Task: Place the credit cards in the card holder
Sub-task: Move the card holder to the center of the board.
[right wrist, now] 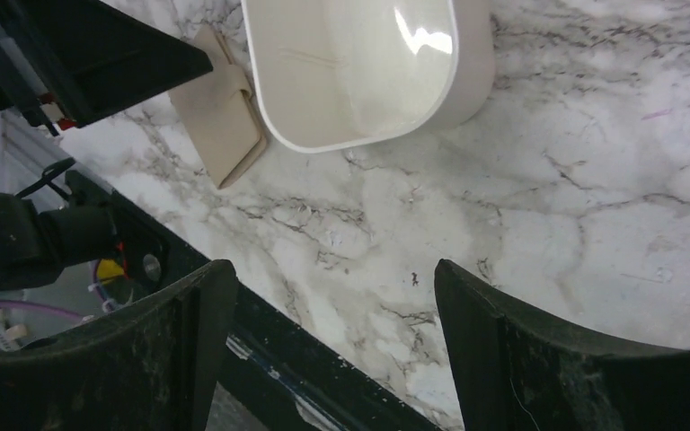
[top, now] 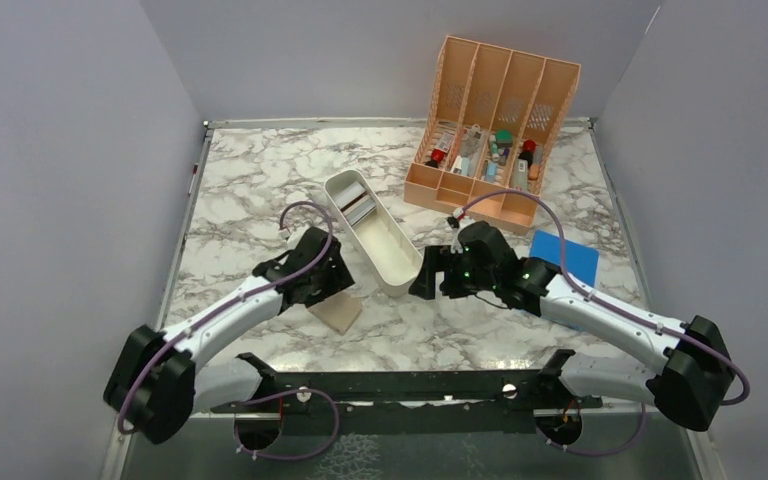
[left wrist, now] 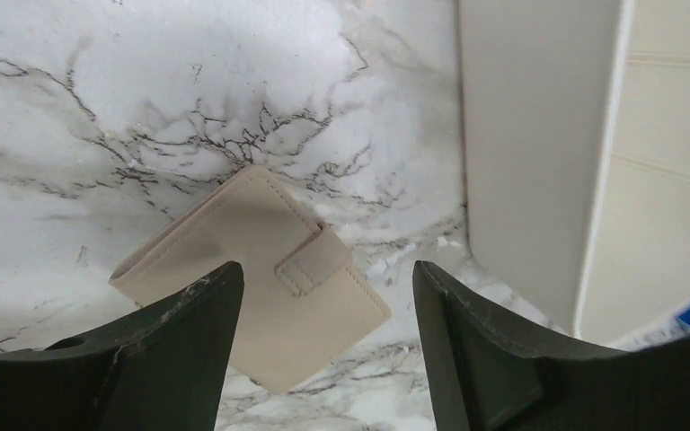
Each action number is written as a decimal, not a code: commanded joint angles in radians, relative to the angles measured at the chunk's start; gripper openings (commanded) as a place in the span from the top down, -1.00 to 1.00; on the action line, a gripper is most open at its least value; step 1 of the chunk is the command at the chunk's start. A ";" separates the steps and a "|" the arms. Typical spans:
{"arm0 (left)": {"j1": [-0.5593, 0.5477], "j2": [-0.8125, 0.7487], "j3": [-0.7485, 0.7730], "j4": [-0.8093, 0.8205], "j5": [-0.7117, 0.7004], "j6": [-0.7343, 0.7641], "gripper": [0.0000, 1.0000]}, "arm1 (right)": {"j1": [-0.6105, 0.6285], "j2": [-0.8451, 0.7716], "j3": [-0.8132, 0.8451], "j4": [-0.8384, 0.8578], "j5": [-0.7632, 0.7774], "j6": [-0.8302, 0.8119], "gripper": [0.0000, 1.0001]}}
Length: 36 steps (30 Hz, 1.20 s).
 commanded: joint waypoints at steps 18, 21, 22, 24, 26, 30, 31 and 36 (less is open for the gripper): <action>-0.025 -0.136 -0.089 -0.159 -0.027 0.097 -0.13 | -0.004 -0.132 -0.140 0.161 -0.152 0.116 -0.57; -0.026 -0.132 -0.135 -0.086 0.009 0.104 -0.09 | 0.006 -0.129 -0.195 0.242 -0.183 0.166 -0.47; -0.026 -0.132 -0.150 -0.063 0.023 0.104 -0.05 | 0.014 -0.124 -0.213 0.270 -0.187 0.184 -0.44; -0.027 -0.137 -0.173 -0.020 0.049 0.103 -0.01 | 0.036 -0.103 -0.243 0.318 -0.187 0.214 -0.34; -0.032 -0.151 -0.187 0.007 0.085 0.092 0.05 | 0.070 -0.072 -0.250 0.344 -0.167 0.231 -0.25; -0.062 -0.244 -0.212 0.055 0.159 0.066 0.07 | 0.139 0.007 -0.229 0.375 -0.103 0.253 -0.11; -0.063 -0.279 -0.217 0.057 0.164 0.053 0.06 | 0.154 0.023 -0.224 0.390 -0.081 0.258 -0.09; -0.063 -0.471 -0.205 -0.004 0.077 -0.002 -0.10 | 0.201 0.117 -0.191 0.471 -0.009 0.288 -0.05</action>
